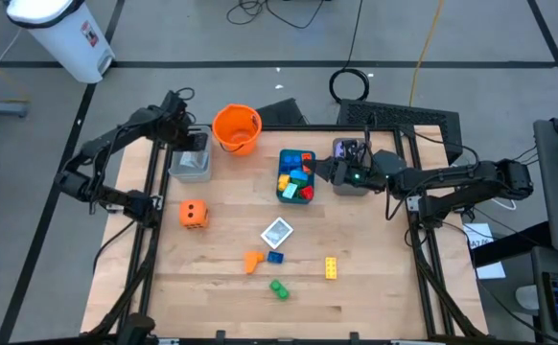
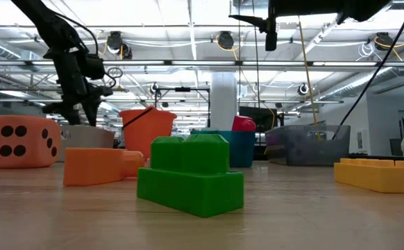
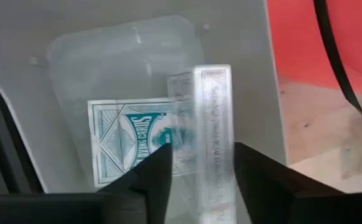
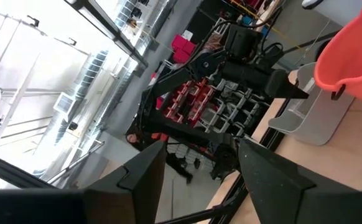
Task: Pick & Place Toys
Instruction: Put the brown deck of cards into the gray bin, then put the yellow game piece into the blue bin
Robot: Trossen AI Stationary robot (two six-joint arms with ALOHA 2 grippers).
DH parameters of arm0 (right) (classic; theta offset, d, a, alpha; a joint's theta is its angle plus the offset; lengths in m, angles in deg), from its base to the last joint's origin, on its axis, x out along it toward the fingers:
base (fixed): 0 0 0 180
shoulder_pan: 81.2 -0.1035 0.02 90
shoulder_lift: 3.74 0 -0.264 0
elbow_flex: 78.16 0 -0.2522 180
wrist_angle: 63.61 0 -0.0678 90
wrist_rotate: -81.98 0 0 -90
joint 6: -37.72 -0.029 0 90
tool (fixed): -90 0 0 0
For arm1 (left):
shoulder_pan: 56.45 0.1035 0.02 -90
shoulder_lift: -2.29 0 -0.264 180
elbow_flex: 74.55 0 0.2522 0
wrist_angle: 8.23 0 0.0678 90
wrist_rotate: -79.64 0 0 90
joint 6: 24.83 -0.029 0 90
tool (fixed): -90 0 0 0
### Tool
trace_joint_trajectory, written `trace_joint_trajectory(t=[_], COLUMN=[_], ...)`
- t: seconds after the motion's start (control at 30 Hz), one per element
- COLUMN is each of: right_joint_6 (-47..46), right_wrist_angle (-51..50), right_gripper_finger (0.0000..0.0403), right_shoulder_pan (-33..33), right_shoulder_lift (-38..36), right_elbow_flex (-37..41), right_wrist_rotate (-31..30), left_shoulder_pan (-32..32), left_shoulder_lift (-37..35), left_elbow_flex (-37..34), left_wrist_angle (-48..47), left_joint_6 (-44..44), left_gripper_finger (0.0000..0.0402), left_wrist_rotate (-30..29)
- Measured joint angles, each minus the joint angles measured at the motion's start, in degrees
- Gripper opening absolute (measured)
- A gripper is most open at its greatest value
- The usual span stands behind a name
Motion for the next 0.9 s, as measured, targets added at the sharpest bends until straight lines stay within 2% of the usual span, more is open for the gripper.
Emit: trace_joint_trajectory(t=[0.2,0.33,0.43,0.5,0.63,0.73,0.8,0.9], right_joint_6=[-0.2,-0.2,-0.9,-1.2,-1.0,0.2,0.5,0.4], right_wrist_angle=[-0.1,-0.1,-0.1,-0.2,-0.2,-0.1,0.5,2.7], right_gripper_finger=[0.0196,0.0196,0.0196,0.0196,0.0196,0.0196,0.0196,0.0196], right_shoulder_pan=[0.0,0.0,0.0,0.0,0.0,0.0,0.0,0.0], right_shoulder_lift=[0.0,0.0,0.0,0.0,0.0,0.0,0.0,0.0], right_elbow_flex=[0.0,0.0,0.0,0.0,0.0,0.0,0.0,0.0], right_wrist_rotate=[0.0,0.0,0.0,0.0,0.0,0.0,-0.3,-2.4], left_shoulder_pan=[0.5,1.6,2.7,3.4,4.2,3.7,2.6,-0.4], left_shoulder_lift=[-0.4,-2.5,-5.4,-7.5,-12.4,-16.3,-18.9,-22.2], left_elbow_flex=[0.3,2.2,4.7,6.4,8.9,9.0,9.0,9.0], left_wrist_angle=[0.1,0.1,0.1,0.8,4.6,10.5,14.5,19.0], left_joint_6=[-0.5,0.0,-0.1,-0.3,-0.4,3.8,7.2,11.4], left_gripper_finger=[0.0232,0.0243,0.0241,0.0238,0.0230,0.0226,0.0224,0.0223], left_wrist_rotate=[1.1,2.7,6.0,10.5,25.8,35.8,38.9,39.1])
